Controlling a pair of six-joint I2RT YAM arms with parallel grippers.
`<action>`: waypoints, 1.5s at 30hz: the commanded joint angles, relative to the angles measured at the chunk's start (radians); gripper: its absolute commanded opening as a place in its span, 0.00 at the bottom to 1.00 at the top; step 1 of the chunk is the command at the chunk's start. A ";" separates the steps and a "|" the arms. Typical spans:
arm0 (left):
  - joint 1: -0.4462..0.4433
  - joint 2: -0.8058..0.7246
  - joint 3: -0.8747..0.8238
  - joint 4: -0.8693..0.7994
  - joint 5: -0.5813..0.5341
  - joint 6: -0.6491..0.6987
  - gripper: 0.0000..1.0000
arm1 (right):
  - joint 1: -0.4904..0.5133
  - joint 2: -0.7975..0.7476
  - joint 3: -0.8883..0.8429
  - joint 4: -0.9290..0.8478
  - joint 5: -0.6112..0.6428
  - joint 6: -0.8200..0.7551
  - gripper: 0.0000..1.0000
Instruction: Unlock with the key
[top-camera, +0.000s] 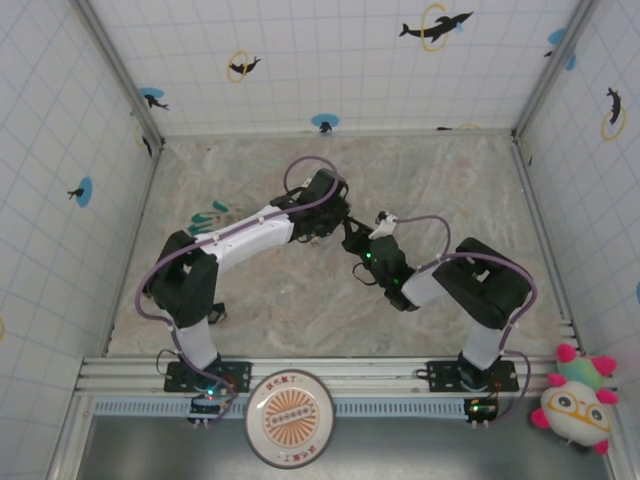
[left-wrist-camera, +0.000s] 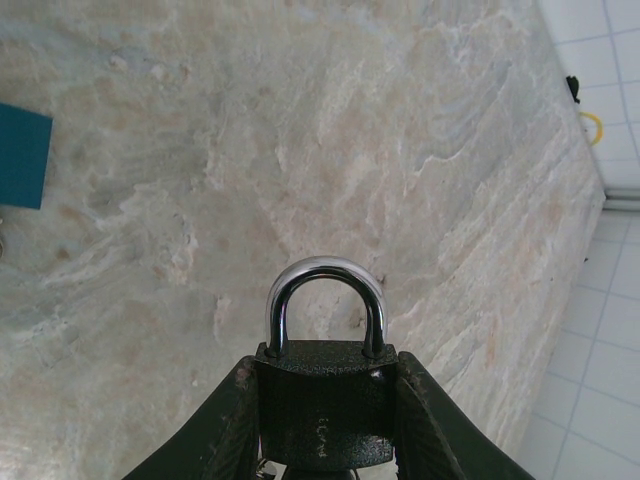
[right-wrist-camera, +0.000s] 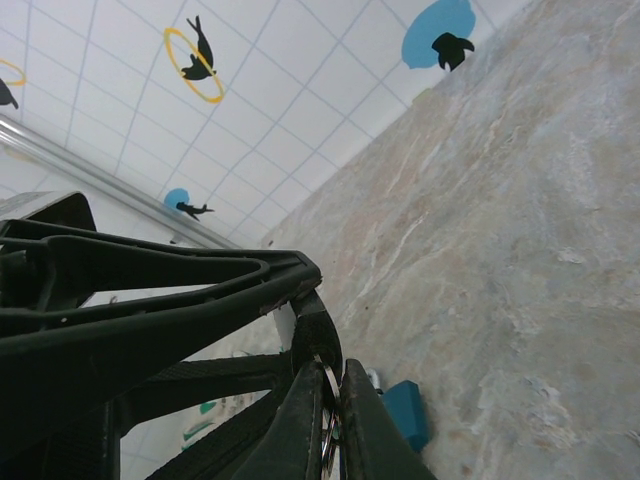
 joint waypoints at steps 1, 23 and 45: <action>-0.070 -0.021 0.012 0.005 0.211 0.047 0.00 | -0.021 0.023 0.060 0.115 -0.133 0.043 0.01; -0.037 -0.208 -0.203 0.337 0.211 0.203 0.00 | -0.107 -0.023 -0.050 0.327 -0.345 0.312 0.00; 0.026 -0.259 -0.246 0.310 0.231 0.201 0.00 | -0.129 -0.286 -0.147 -0.082 -0.413 0.103 0.22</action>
